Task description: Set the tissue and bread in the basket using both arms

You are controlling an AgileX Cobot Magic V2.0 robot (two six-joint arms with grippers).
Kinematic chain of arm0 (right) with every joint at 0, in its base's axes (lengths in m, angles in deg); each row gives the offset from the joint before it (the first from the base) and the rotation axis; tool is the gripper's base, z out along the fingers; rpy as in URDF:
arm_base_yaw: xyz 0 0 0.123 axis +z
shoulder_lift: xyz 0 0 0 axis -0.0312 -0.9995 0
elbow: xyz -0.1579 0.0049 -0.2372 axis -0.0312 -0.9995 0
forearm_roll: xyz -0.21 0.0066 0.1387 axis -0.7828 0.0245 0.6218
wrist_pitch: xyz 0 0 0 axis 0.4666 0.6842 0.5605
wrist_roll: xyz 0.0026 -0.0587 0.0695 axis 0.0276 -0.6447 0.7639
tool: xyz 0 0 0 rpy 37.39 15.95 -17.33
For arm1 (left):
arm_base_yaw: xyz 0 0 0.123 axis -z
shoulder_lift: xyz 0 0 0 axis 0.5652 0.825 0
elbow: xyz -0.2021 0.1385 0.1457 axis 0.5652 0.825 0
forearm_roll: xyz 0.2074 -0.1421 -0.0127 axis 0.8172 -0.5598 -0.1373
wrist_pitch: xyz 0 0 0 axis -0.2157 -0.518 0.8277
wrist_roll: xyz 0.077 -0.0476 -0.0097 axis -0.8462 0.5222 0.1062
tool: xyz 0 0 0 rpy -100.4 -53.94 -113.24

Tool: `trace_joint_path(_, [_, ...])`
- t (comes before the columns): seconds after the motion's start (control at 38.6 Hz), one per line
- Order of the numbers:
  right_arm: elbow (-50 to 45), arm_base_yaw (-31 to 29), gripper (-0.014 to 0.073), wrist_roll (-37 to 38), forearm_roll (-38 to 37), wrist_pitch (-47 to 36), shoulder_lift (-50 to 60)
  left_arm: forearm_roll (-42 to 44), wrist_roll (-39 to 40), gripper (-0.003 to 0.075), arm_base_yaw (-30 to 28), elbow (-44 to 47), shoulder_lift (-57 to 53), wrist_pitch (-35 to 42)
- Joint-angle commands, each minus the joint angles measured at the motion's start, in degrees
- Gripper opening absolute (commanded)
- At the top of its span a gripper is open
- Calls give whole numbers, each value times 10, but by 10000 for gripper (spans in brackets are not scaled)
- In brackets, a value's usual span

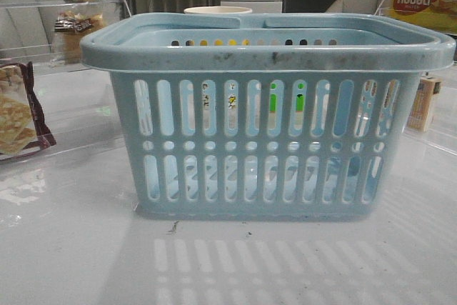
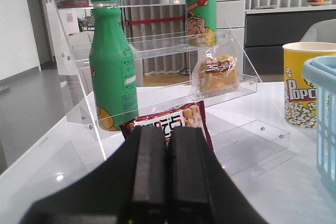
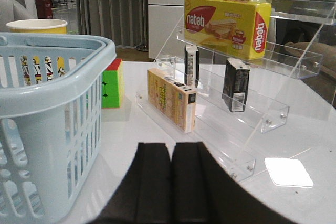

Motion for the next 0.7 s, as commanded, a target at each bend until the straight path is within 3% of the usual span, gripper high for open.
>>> trace_joint_path(0.0, [-1,1,69,-2,0,-49,10,-4,4,91,2,0,-10,50])
trace_joint_path(0.67, [-1,1,69,-2,0,-49,10,-4,4,91,2,0,-10,57])
